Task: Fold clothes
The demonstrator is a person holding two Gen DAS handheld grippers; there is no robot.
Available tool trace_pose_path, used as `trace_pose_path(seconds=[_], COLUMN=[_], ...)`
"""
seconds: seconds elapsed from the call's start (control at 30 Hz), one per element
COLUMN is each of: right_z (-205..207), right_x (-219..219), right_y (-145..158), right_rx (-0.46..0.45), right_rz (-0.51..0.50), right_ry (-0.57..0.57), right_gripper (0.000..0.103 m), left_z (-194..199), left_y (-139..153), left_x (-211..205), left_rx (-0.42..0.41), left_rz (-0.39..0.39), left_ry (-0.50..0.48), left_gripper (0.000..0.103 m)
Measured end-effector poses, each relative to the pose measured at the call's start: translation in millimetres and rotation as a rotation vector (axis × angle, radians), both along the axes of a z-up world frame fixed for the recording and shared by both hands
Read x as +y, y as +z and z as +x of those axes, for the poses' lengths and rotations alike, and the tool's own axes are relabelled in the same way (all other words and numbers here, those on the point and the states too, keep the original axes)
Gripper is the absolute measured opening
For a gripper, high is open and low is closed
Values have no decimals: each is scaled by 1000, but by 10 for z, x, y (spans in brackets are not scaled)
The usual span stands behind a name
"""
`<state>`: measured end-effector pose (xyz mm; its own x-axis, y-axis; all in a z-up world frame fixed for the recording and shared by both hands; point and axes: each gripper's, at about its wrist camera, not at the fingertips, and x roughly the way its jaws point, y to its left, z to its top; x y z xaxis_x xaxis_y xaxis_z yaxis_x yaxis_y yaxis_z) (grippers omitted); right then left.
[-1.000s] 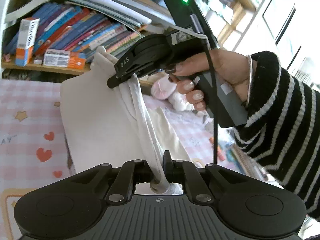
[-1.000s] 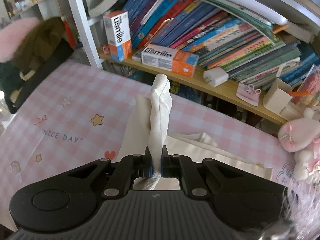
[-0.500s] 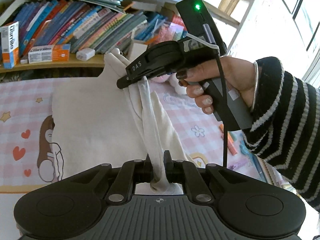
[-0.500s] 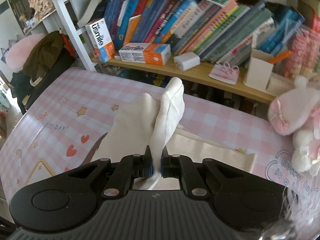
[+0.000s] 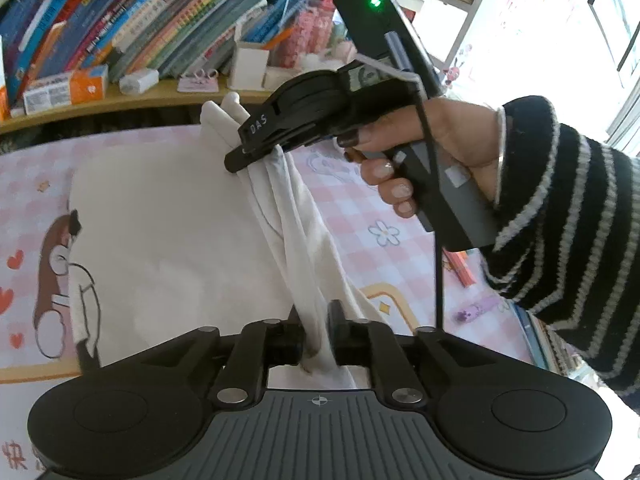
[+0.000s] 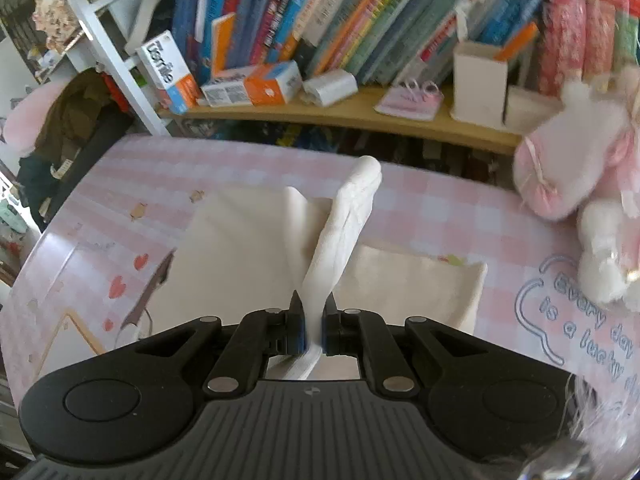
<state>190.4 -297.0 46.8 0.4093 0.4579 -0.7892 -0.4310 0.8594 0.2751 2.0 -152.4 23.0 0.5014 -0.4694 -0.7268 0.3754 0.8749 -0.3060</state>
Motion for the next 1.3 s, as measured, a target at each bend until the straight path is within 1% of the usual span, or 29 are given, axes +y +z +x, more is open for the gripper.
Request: trace_pose_path(seconds=[0.03,0.07,0.1,0.13,0.17,0.2,0.27,0.33,0.43,0.5,0.63,0.67,0.73,0.8,0.9,0.97,1.0,1.1,1.13,1.17,1.23,1.3], right_z=[7,14,18,22,5,-19,-67,-218,-527,-771,-1269,-1369,-1534,-1660,-1756,-1792,-1819,-1948,-1978,-1985,-1935,-1884], right_x=[-18,-40,-75,-114,-174,-242,-378,-528,-706,-777,-848,-852,-842,-816,-793,-755,-735,-743,-747,-745,-749,-770], right_y=[-44,-94,-144,-195,-228,-254,-306,-270,-165,-106,-57,-62,-75,-99,-213,-243,-212,116,157,117,-115,-336], right_rx=[4,9,13,19,25,32,45,45,31,43,90,104,127,134,172,175,164,71,64,75,125,169], right_rz=[-10,-24,-44,-67,-74,-75,-77,-37,10,44,94,102,108,84,80,63,64,131,128,106,46,17], right_ry=[-8,-19,-41,-66,-89,-110,-152,-171,-164,-143,-114,-115,-121,-136,-165,-171,-163,-142,-152,-163,-189,-221], right_gripper=[7,8,10,15,21,22,25,28,31,33,36,36,36,36,35,8,8,7,7,7,8,10], left_z=[-14,-44,-78,-113,-143,-167,-184,-170,-158,-155,-171,-165,-149,-138,-144,-151,-149,-149,-151,-154,-167,-172], left_y=[-2,1,3,5,8,12,20,15,4,-9,-79,-98,-136,-158,-195,-230,-247,-300,-319,-333,-339,-310], left_x=[5,35,76,116,166,234,414,643,981,1163,1386,1417,1420,1403,1404,1406,1410,1437,1446,1454,1466,1489], left_rx=[16,32,45,57,68,77,85,90,84,80,90,91,91,81,81,86,89,104,111,115,116,111], left_rz=[-32,-74,-116,-157,-182,-190,-184,-163,-111,-85,-58,-50,-22,-3,-10,-6,1,14,12,12,9,14], left_ry=[-17,-33,-44,-56,-55,-38,23,106,232,302,390,402,415,416,415,412,416,432,435,437,435,431], left_gripper=[27,29,30,30,30,30,30,30,30,30,30,31,41,42,43,43,43,43,43,43,43,43])
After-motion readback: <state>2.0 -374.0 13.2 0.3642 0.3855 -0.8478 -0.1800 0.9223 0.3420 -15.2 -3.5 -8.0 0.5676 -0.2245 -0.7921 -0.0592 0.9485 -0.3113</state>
